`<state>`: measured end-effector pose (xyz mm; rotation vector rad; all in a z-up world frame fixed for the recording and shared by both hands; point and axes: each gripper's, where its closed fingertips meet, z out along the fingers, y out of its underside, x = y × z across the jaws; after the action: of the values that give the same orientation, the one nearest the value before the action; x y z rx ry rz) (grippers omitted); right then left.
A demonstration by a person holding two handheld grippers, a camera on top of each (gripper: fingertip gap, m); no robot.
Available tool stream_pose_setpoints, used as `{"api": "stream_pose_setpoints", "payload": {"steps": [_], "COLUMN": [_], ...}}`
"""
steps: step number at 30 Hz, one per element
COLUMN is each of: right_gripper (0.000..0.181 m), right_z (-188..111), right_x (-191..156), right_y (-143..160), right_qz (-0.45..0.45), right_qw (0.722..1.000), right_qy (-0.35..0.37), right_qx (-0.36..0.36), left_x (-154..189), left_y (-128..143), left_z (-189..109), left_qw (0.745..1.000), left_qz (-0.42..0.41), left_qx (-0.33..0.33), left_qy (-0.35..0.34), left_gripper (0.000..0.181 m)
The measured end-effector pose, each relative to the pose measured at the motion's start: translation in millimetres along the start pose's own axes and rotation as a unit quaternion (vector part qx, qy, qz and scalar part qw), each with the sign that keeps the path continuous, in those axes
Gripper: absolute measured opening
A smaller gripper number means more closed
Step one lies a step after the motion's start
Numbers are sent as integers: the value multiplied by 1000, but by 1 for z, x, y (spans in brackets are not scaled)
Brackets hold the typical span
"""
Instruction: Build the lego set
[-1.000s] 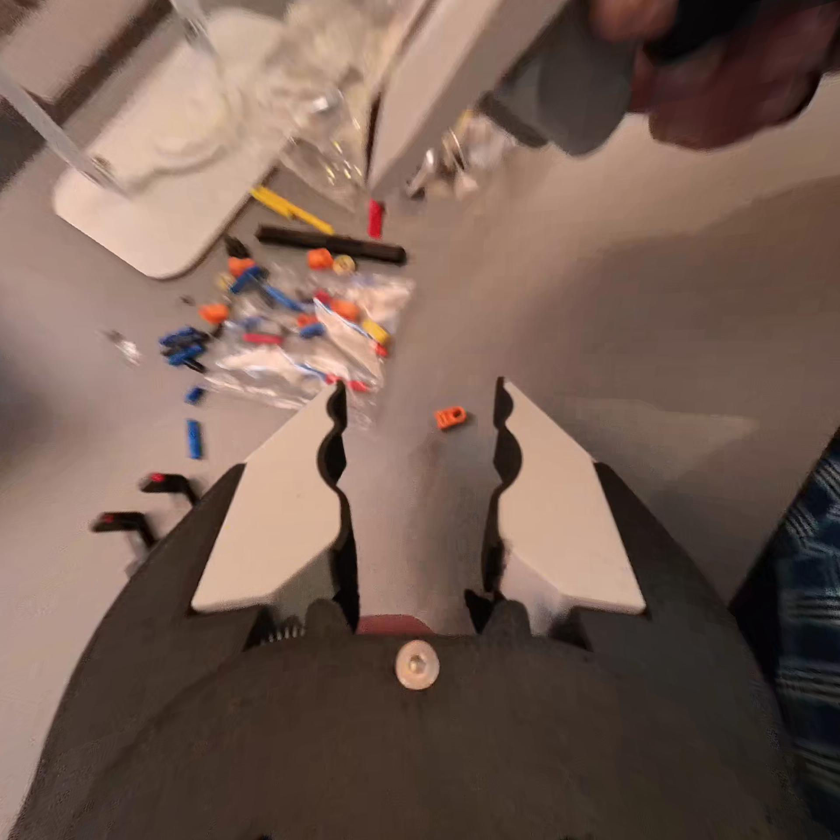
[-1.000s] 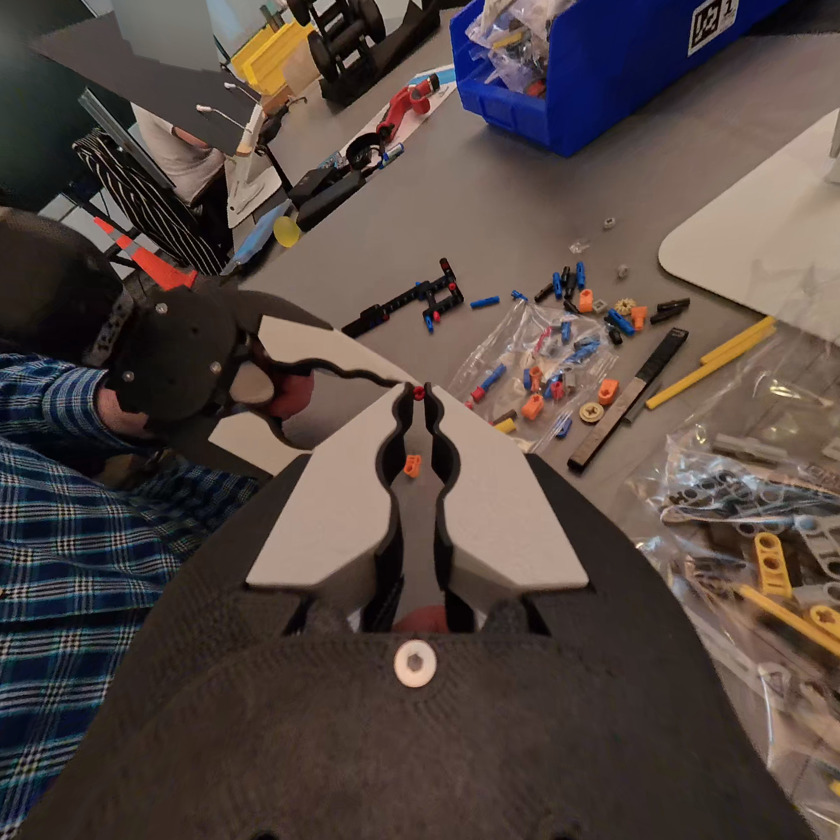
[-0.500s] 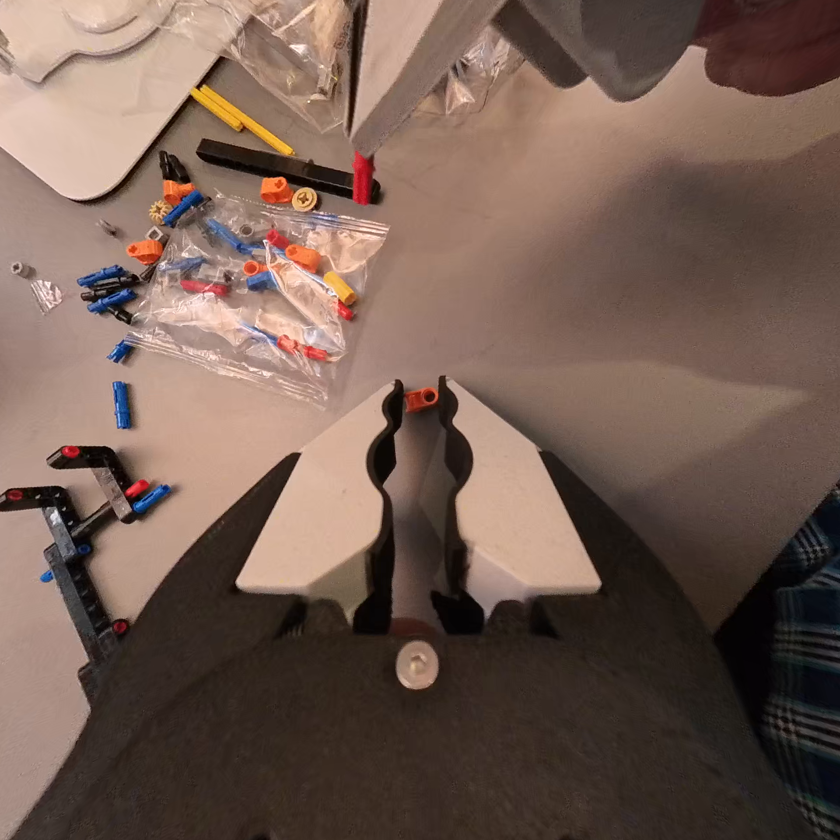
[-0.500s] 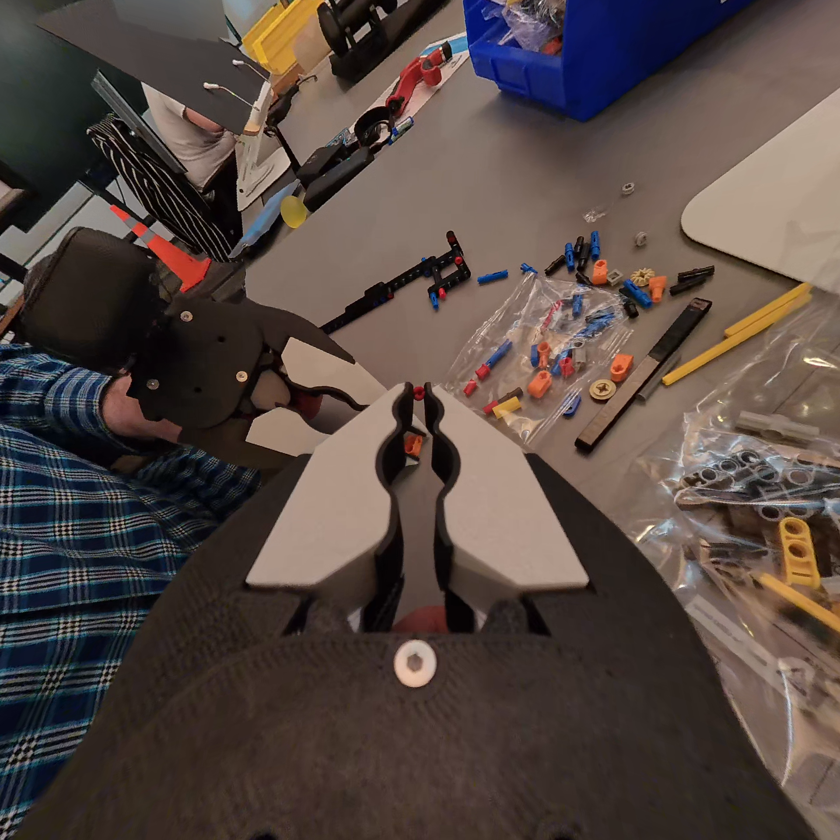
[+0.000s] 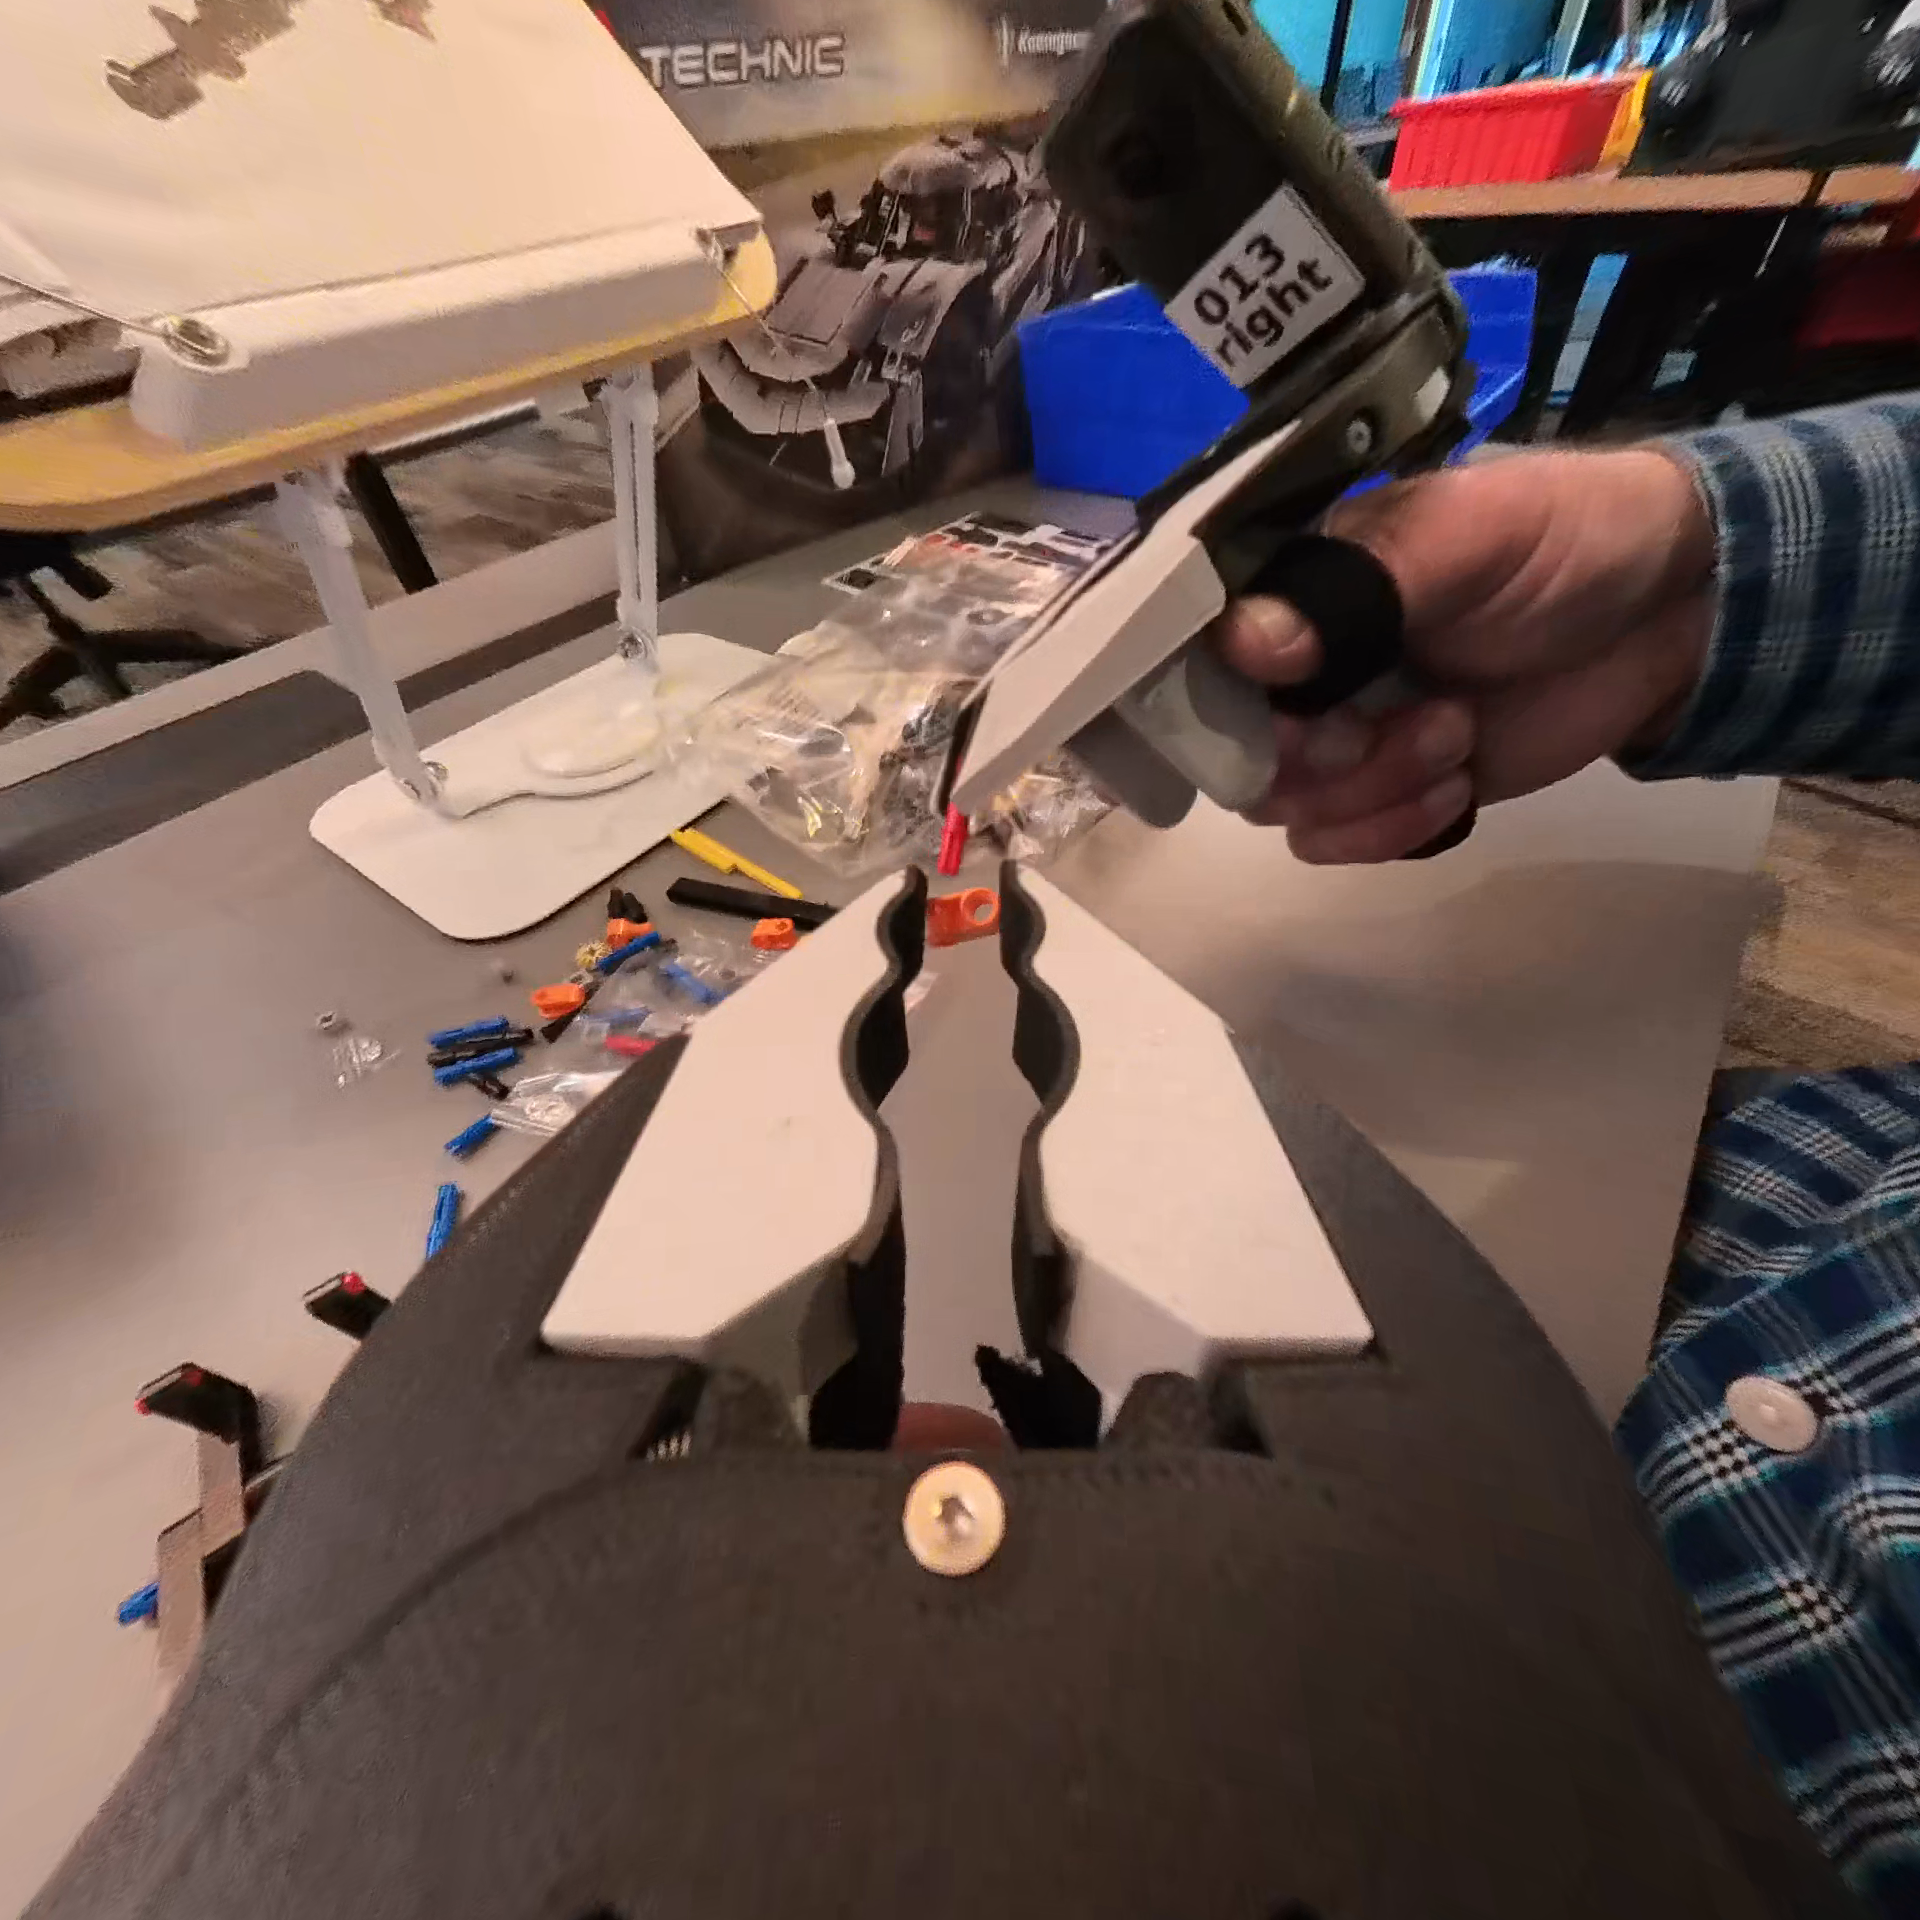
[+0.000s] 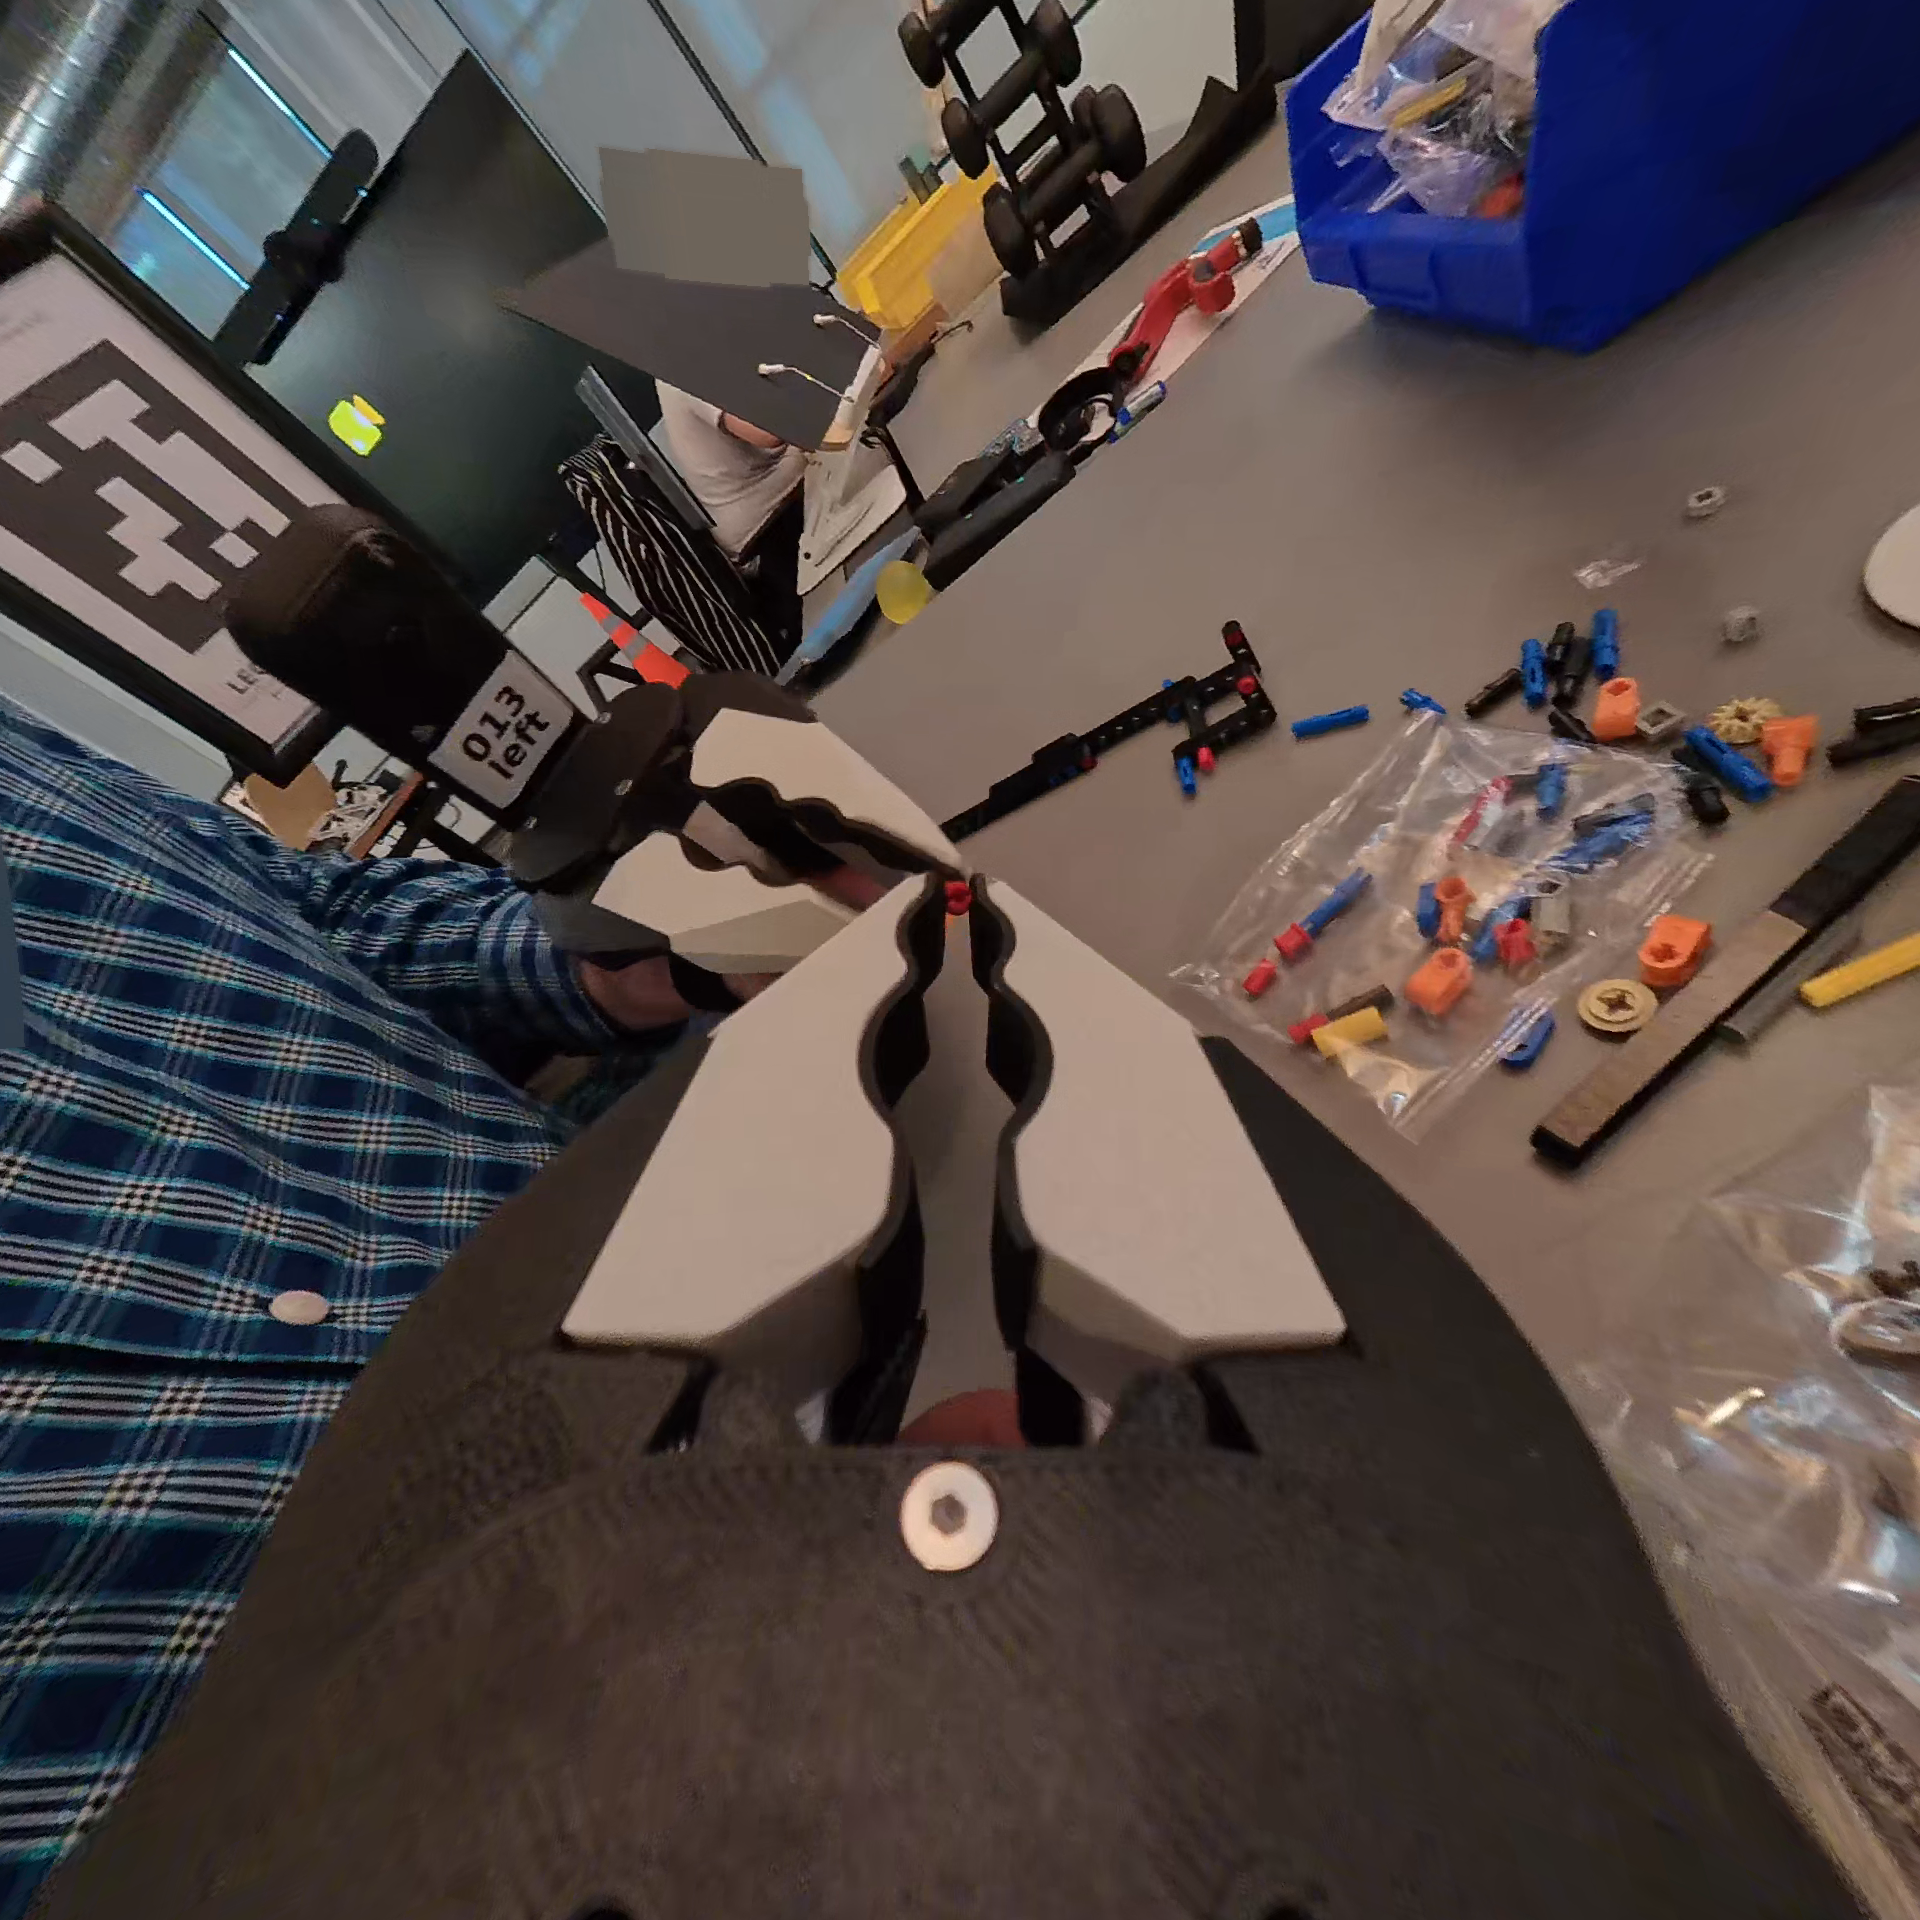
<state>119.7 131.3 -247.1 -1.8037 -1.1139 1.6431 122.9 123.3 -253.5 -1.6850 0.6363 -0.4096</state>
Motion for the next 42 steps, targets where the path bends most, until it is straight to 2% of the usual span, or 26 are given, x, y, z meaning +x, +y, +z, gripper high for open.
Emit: {"api": "stream_pose_setpoints", "payload": {"steps": [3,4,8,11,14,20,23,26,31,35,42], "right_gripper": [1,1,1,1,1,1,1,1,1,1,1], "right_z": [0,0,1,-2,-7,-9,-7,-4,13,26,27], "right_x": [-6,-5,-3,10,16,17,17,16,1,-15,-29], "right_y": [-2,-3,0,10,19,27,21,14,12,8,12], "right_qz": [2,1,5,-3,-3,-3,-2,-9,-27,-47,-69], "right_qw": [1000,1000,1000,1000,999,998,999,999,998,997,996], "right_qy": [-14,-12,-12,19,35,36,26,20,-3,-17,-4], "right_qx": [5,4,-1,-20,-33,-43,-38,-37,-54,-65,-63], "left_x": [0,0,1,0,6,0,-12,-16,-17,-19,-13], "left_y": [-3,-4,-4,28,45,60,68,63,56,42,29], "left_z": [0,-1,0,7,3,-28,-49,-67,-88,-106,-110], "left_qw": [1000,1000,1000,998,995,989,985,984,987,991,995], "left_qz": [5,10,16,14,8,-70,-105,-118,-80,-58,-47], "left_qx": [7,7,3,-65,-93,-128,-128,-122,-131,-98,-75], "left_qy": [5,6,13,15,23,-5,-37,-46,-56,-66,-54], "left_gripper": [12,0,0,0,0,0,0,0,0,0,0]}}
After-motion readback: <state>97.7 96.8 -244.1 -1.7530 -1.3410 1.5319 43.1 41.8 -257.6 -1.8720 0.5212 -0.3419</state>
